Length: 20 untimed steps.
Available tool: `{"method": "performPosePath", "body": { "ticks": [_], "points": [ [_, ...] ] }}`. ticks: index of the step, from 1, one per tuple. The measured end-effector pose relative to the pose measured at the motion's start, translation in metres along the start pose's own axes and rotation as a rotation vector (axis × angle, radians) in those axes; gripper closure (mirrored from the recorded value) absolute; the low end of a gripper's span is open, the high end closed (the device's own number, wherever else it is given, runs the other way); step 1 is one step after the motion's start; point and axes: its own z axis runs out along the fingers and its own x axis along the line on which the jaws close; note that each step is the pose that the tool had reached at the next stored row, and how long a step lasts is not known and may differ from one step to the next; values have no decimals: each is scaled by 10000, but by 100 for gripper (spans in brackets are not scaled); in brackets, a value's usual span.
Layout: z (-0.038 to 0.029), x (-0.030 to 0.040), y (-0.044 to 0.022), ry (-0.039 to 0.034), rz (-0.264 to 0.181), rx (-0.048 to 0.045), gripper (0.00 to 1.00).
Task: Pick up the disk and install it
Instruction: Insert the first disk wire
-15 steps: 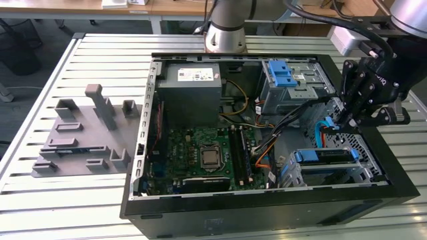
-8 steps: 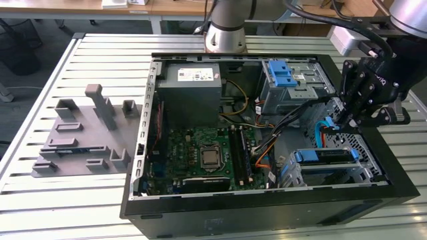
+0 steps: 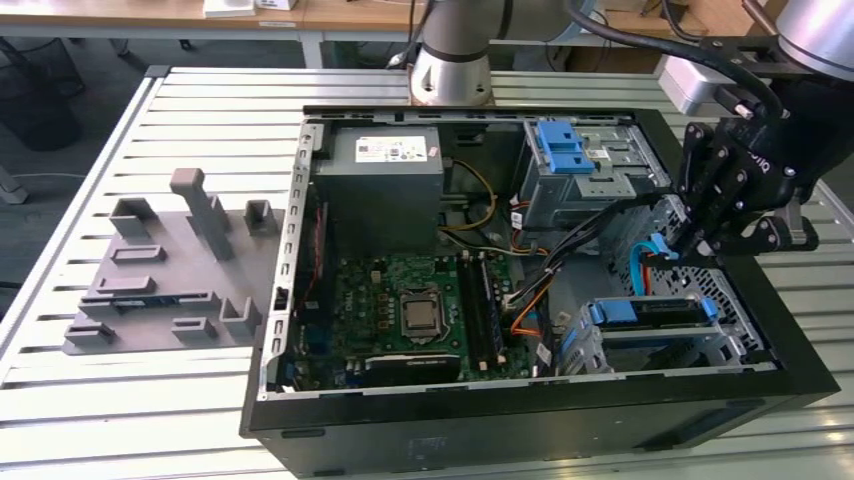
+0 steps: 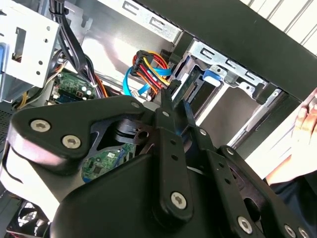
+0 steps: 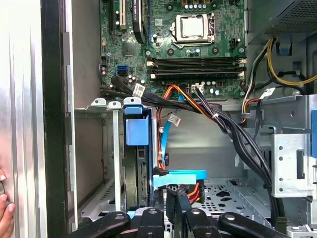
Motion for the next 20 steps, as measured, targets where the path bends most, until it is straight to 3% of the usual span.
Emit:
{"method": "performPosePath", "body": {
  "ticks": [7,11,15,20],
  "points": [
    [30,-3,0,23,0,1,75],
    [-11,-17,1,28,2,1,75],
    [-8,-45,2,124,13,5,75],
    [30,-52,2,147,29,5,75]
  ]
}}
